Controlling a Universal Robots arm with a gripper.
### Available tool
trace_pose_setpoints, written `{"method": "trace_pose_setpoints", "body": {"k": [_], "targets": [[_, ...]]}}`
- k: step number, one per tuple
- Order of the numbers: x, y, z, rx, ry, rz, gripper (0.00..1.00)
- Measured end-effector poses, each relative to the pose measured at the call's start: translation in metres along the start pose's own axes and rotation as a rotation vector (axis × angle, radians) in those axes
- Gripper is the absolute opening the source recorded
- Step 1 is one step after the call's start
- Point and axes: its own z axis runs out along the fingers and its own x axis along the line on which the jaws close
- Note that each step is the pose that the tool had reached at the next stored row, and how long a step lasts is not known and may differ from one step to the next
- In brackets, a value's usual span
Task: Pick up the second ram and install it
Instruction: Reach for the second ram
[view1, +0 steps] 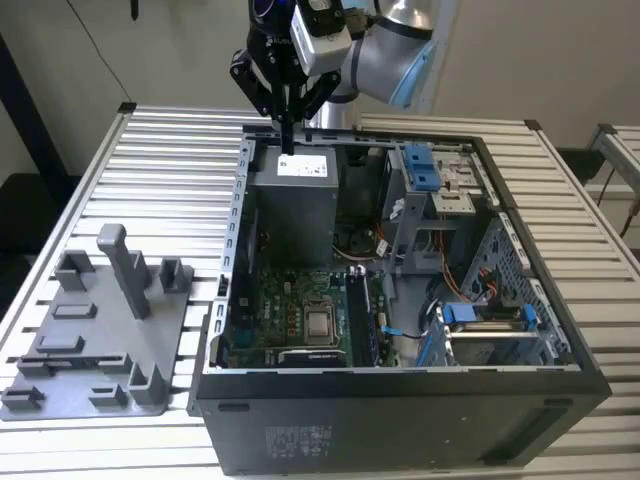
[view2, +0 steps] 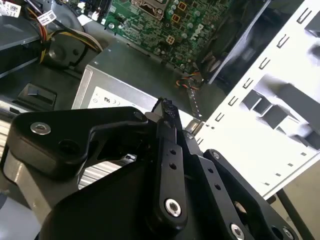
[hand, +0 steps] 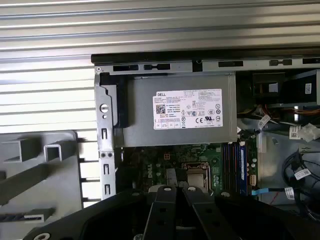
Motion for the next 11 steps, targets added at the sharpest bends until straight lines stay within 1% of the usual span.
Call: {"method": "trace_pose_setpoints", "body": {"k": [2, 3, 5, 11], "targets": [[0.0004, 0.0, 0.0001, 0.0001, 0.0003, -0.003, 0.11], [0.0024, -0.0002, 0.0001, 0.0, 0.0003, -0.005, 0.11], [0.009, -0.0006, 0.0, 0.0, 0.0004, -0.007, 0.11], [0.0316, -0.0022, -0.0001, -0.0002, 0.0006, -0.013, 0.11]]}}
